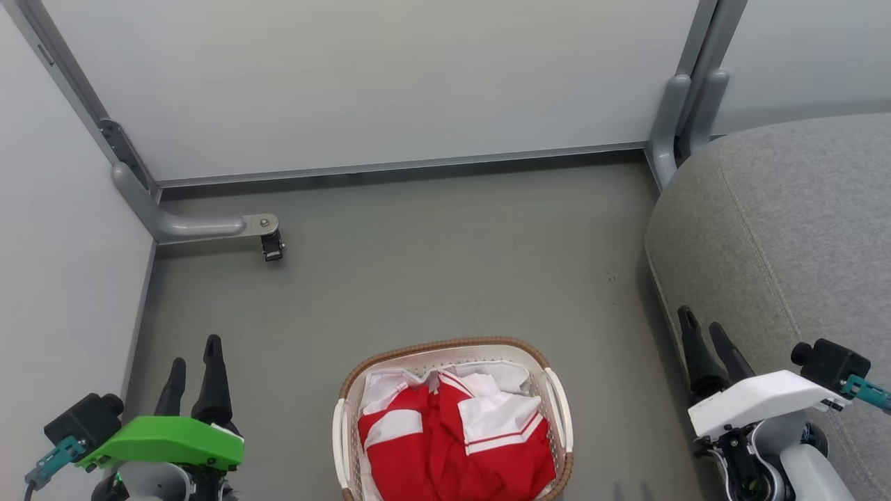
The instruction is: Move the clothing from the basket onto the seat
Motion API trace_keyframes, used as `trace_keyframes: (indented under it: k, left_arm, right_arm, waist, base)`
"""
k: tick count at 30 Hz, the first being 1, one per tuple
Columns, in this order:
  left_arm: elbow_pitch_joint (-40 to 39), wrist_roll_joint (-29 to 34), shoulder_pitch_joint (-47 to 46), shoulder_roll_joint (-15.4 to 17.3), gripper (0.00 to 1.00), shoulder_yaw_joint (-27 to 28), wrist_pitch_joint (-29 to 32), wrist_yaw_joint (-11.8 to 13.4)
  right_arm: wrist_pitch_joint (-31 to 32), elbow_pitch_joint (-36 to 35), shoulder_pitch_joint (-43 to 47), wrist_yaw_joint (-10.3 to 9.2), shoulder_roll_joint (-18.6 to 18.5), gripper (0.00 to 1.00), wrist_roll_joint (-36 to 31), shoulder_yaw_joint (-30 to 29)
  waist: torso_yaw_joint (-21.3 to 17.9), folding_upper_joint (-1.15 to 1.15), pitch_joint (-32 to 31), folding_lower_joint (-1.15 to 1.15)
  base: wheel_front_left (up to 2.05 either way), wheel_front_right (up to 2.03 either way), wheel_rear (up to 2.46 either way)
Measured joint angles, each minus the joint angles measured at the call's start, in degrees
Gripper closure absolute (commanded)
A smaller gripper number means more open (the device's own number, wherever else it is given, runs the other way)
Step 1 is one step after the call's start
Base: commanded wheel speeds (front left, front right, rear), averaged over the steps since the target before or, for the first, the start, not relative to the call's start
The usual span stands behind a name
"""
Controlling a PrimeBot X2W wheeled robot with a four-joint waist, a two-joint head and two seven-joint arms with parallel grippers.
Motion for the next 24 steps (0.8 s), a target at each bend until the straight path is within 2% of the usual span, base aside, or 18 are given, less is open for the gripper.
trace_keyframes:
  k: [24]
  left_arm:
    - [2.04, 17.52, -0.01, 0.42, 0.00, -1.72, -4.01, 0.54]
  right_arm:
    - [-4.02, 1.23, -0.14, 0.00, -0.01, 0.00, -18.84, 1.63]
  waist:
    - [0.13, 0.00, 0.21, 0.00]
  base:
    - [0.00, 0.00, 0.00]
